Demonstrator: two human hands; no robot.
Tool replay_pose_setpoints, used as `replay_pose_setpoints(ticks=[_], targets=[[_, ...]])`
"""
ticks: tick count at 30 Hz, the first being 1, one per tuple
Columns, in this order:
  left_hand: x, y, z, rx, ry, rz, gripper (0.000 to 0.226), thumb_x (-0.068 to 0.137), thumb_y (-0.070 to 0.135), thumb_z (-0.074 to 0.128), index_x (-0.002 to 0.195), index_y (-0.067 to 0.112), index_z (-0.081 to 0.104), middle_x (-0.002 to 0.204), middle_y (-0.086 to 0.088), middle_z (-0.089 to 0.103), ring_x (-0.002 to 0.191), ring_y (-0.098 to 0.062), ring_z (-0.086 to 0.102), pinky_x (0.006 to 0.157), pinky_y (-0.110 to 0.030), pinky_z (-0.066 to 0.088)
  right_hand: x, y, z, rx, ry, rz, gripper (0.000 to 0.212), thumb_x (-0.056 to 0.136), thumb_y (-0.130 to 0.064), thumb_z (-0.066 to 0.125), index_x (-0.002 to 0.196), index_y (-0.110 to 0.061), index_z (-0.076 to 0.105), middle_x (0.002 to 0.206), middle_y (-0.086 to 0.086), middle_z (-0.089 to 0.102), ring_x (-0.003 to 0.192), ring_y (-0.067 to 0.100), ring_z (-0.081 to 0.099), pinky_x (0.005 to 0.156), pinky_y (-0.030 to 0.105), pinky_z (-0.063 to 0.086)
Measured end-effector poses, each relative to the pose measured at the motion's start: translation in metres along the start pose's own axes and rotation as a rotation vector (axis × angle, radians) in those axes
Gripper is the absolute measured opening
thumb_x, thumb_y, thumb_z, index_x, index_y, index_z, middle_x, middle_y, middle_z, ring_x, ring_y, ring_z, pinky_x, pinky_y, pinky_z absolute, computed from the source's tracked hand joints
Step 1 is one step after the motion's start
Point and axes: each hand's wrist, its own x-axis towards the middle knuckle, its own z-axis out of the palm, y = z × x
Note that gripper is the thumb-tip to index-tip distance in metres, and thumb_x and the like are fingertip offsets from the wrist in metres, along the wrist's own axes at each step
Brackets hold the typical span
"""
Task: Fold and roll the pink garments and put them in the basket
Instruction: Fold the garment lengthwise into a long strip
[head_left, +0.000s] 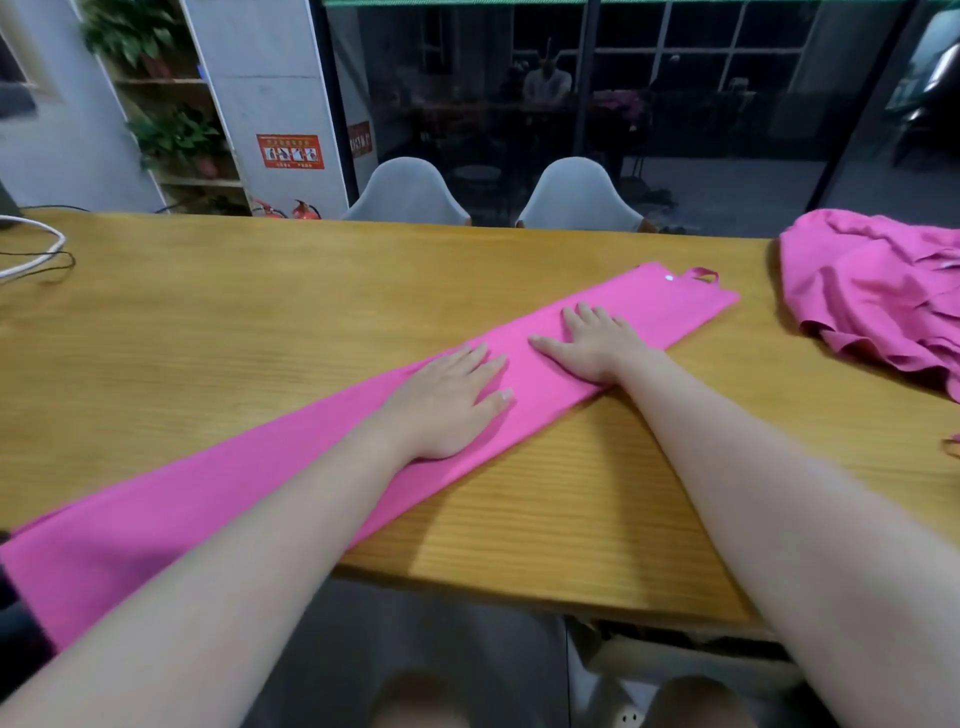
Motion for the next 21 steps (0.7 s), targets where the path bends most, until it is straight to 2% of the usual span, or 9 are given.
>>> replay_pose_setpoints(ticks=[3, 6, 9, 13, 18, 21], targets=[[0.036, 0.011, 0.010, -0.008, 0.067, -0.063, 0.067, 0.106, 0.057, 0.024, 0.163, 0.023, 0.018, 0.171, -0.005, 0.010, 0.157, -0.017, 0.006, 0.128, -0.035, 0.004, 0.038, 0.020, -0.005, -0.006, -0.013, -0.036, 0.099, 0.091, -0.084, 0.020, 0.164, -0.018, 0.011, 0.171, 0.005, 0.008, 0.157, 0.025, 0.008, 0.126, 0.048, 0.008], [0.062, 0.017, 0.013, -0.007, 0.060, -0.083, 0.071, 0.104, 0.060, 0.023, 0.163, 0.022, 0.015, 0.171, -0.007, 0.008, 0.158, -0.020, 0.005, 0.128, -0.038, 0.004, 0.069, 0.038, -0.010, -0.010, -0.013, -0.056, 0.096, 0.091, -0.084, 0.019, 0.164, -0.022, 0.012, 0.171, 0.002, 0.009, 0.157, 0.022, 0.009, 0.127, 0.047, 0.007], [0.065, 0.005, 0.011, -0.022, -0.015, -0.039, 0.079, 0.100, 0.070, 0.023, 0.164, 0.026, 0.009, 0.171, -0.004, 0.001, 0.158, -0.018, -0.002, 0.128, -0.036, 0.000, 0.085, 0.046, -0.010, 0.000, -0.021, -0.082, 0.092, 0.091, -0.083, 0.022, 0.163, -0.025, 0.015, 0.171, -0.001, 0.011, 0.157, 0.020, 0.010, 0.127, 0.045, 0.007], [0.050, -0.008, 0.008, -0.016, -0.004, 0.027, 0.082, 0.097, 0.076, 0.026, 0.164, 0.032, 0.008, 0.171, 0.002, 0.000, 0.157, -0.012, -0.002, 0.125, -0.030, -0.005, 0.086, 0.046, -0.010, -0.004, 0.013, -0.101, 0.085, 0.096, -0.077, 0.024, 0.163, -0.025, 0.021, 0.170, 0.001, 0.015, 0.156, 0.021, 0.014, 0.127, 0.042, 0.011], [0.051, -0.004, 0.008, -0.019, 0.021, 0.002, 0.082, 0.096, 0.075, 0.028, 0.163, 0.031, 0.014, 0.171, 0.000, 0.006, 0.157, -0.013, 0.003, 0.127, -0.032, -0.001, 0.071, 0.025, -0.007, 0.016, 0.025, 0.030, 0.078, 0.098, -0.073, 0.021, 0.161, -0.027, 0.024, 0.169, 0.008, 0.018, 0.155, 0.028, 0.018, 0.126, 0.048, 0.015], [0.035, -0.002, 0.005, -0.021, 0.000, -0.020, 0.082, 0.097, 0.073, 0.030, 0.163, 0.027, 0.014, 0.171, -0.003, 0.005, 0.157, -0.015, 0.002, 0.127, -0.033, -0.002, 0.043, -0.016, 0.001, 0.049, 0.035, 0.114, 0.086, 0.095, -0.076, 0.021, 0.162, -0.022, 0.023, 0.169, 0.014, 0.017, 0.154, 0.036, 0.016, 0.124, 0.054, 0.013]])
